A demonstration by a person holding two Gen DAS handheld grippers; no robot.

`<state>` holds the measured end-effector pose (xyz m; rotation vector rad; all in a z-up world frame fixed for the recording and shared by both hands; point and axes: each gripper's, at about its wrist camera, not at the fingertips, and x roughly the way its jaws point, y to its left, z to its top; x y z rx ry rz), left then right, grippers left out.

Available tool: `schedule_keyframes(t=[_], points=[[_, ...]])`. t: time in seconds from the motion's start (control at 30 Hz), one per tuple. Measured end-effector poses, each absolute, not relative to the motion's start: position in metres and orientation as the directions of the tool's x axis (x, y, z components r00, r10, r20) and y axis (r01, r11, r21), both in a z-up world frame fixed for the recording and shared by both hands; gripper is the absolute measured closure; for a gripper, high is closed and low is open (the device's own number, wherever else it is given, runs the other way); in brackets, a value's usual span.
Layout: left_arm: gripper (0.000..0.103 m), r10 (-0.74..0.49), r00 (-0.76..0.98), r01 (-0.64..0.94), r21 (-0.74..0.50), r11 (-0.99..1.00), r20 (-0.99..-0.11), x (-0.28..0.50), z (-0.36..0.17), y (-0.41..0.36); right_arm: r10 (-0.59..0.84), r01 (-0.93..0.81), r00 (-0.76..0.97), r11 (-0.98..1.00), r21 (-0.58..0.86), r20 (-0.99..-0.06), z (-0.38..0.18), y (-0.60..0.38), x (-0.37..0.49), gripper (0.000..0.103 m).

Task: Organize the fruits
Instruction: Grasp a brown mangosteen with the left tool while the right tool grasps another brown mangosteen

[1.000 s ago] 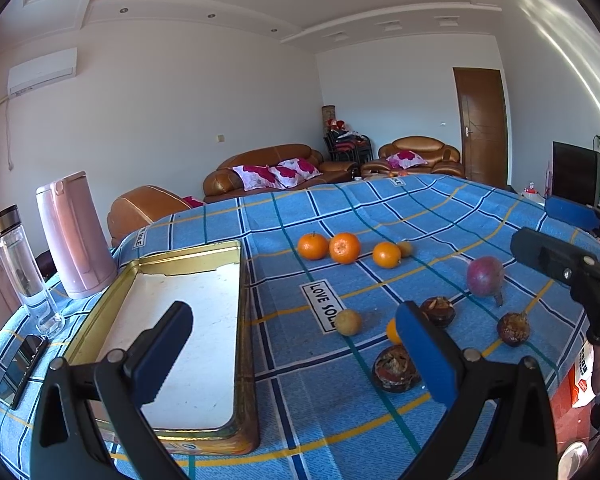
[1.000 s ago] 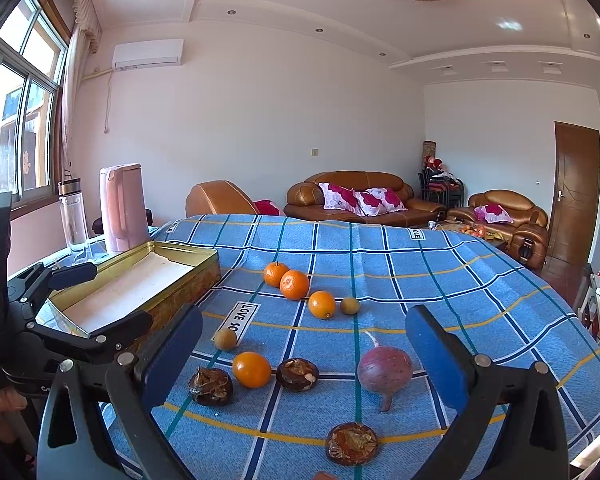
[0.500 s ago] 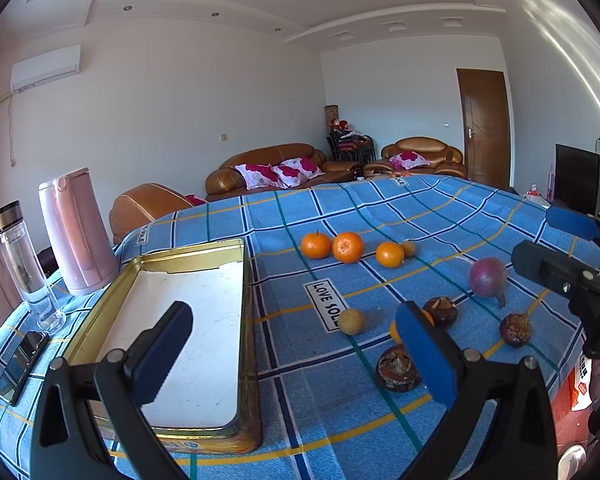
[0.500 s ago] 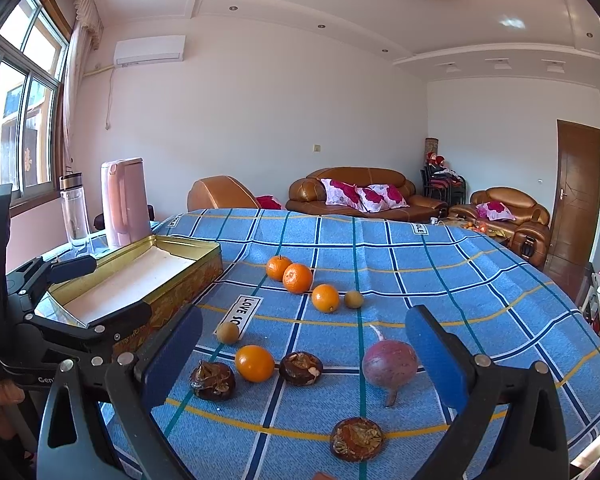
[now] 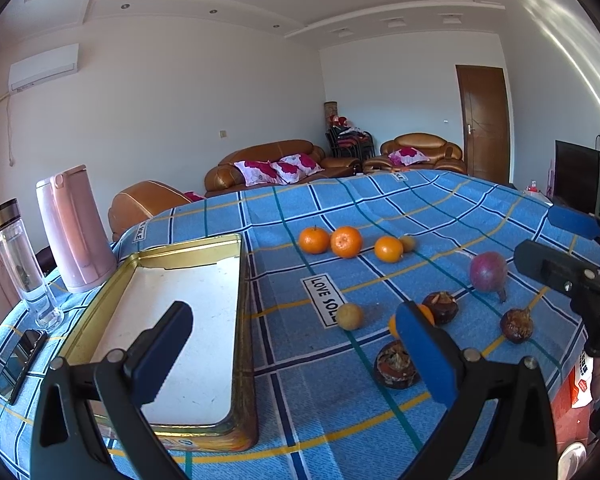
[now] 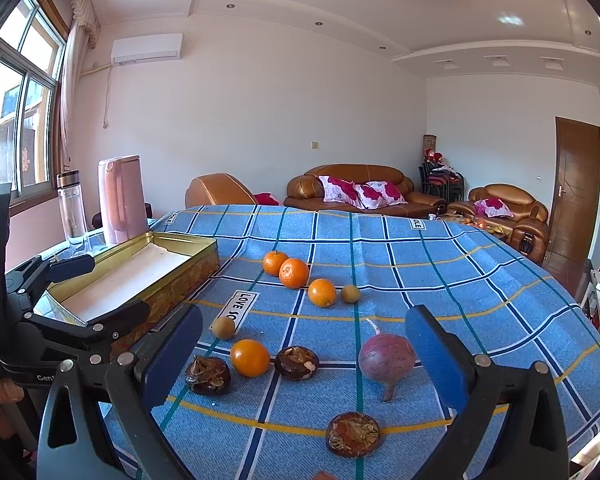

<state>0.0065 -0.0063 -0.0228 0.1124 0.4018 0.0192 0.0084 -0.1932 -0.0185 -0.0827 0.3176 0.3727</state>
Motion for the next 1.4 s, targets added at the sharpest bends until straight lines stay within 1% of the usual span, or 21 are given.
schedule_keyframes(t=[0.3, 0.53, 0.67, 0.8, 0.87, 0.93, 1.1, 1.13, 1.2, 1.23, 1.3, 1.33, 1.4], points=[[0.0, 0.041, 0.914, 0.005, 0.113, 0.994, -0.403, 0.01, -0.027, -0.01, 0.336, -0.363, 0.881, 0.931, -0.021, -0.333, -0.023, -0.196, 0.01, 0.001], [0.0, 0.033, 0.903, 0.018, 0.113, 0.993, -0.429, 0.015, -0.035, -0.013, 0.316, -0.345, 0.874, 0.938, -0.016, -0.369, -0.038, -0.204, 0.013, 0.001], [0.0, -0.001, 0.889, 0.051, 0.098, 0.994, -0.458, 0.019, -0.043, -0.017, 0.301, -0.331, 0.872, 0.944, -0.013, -0.386, -0.05, -0.214, 0.013, 0.001], [0.0, -0.035, 0.87, 0.089, 0.087, 0.992, -0.492, 0.024, -0.053, -0.025, 0.306, -0.335, 0.849, 0.942, 0.009, -0.431, -0.066, -0.224, 0.019, 0.001], [0.001, -0.048, 0.866, 0.105, 0.087, 0.991, -0.497, 0.025, -0.056, -0.031, 0.316, -0.341, 0.84, 0.94, 0.023, -0.441, -0.071, -0.228, 0.02, 0.002], [0.007, -0.064, 0.861, 0.125, 0.087, 0.988, -0.504, 0.026, -0.058, -0.036, 0.316, -0.345, 0.837, 0.939, 0.017, -0.447, -0.075, -0.229, 0.02, 0.003], [0.019, -0.121, 0.829, 0.19, 0.072, 0.979, -0.546, 0.03, -0.064, -0.048, 0.332, -0.368, 0.813, 0.93, 0.02, -0.479, -0.083, -0.229, 0.023, 0.02], [0.019, -0.129, 0.823, 0.199, 0.068, 0.978, -0.552, 0.031, -0.065, -0.05, 0.334, -0.372, 0.807, 0.928, 0.02, -0.486, -0.084, -0.229, 0.024, 0.022], [0.021, -0.144, 0.813, 0.216, 0.062, 0.975, -0.563, 0.033, -0.067, -0.054, 0.338, -0.379, 0.798, 0.925, 0.022, -0.499, -0.088, -0.227, 0.026, 0.03], [0.025, -0.151, 0.808, 0.224, 0.059, 0.973, -0.569, 0.034, -0.067, -0.056, 0.341, -0.383, 0.793, 0.924, 0.023, -0.505, -0.089, -0.227, 0.026, 0.032], [0.028, -0.169, 0.79, 0.24, 0.045, 0.97, -0.589, 0.037, -0.07, -0.058, 0.344, -0.388, 0.785, 0.921, 0.024, -0.516, -0.091, -0.226, 0.028, 0.038], [0.028, -0.177, 0.782, 0.247, 0.037, 0.968, -0.598, 0.039, -0.072, -0.059, 0.347, -0.392, 0.78, 0.92, 0.025, -0.521, -0.093, -0.225, 0.029, 0.04], [0.028, -0.18, 0.769, 0.253, 0.033, 0.967, -0.614, 0.041, -0.076, -0.06, 0.346, -0.394, 0.77, 0.919, 0.027, -0.535, -0.096, -0.225, 0.031, 0.046]])
